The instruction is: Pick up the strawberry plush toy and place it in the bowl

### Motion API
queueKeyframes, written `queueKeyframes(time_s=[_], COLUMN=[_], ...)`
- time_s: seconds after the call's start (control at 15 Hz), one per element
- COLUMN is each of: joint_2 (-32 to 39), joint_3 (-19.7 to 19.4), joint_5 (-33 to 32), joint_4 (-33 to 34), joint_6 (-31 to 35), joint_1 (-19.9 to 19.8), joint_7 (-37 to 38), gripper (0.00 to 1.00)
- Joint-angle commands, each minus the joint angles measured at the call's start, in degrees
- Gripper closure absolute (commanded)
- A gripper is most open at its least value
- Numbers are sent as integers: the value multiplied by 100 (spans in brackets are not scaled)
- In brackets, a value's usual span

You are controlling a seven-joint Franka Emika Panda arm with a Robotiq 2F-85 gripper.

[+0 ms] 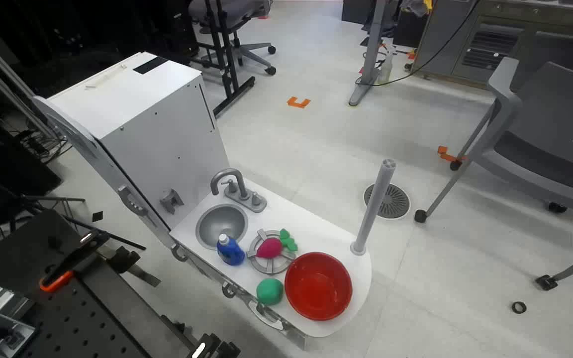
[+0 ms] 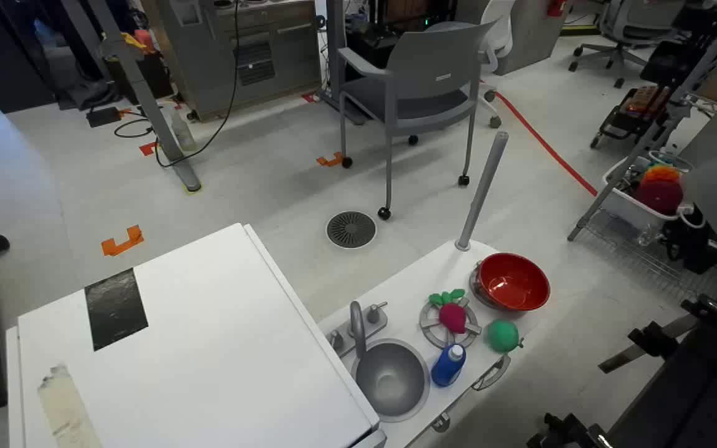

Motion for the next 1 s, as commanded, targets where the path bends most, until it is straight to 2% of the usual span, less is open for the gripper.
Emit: queueKeyframes(time_s=[0.0, 0.53, 0.67, 0.93], joint_2=[20, 58, 298, 1176], joint_3=[-89, -45, -54, -147], joint_5=[-45, -151, -316, -1208], joint_4=[19, -18, -75, -292], joint_6=[-12, 85, 318, 1402], joint_1=[113, 82, 35, -142], joint_7=[39, 99, 34, 38], gripper=[0, 0, 0, 0])
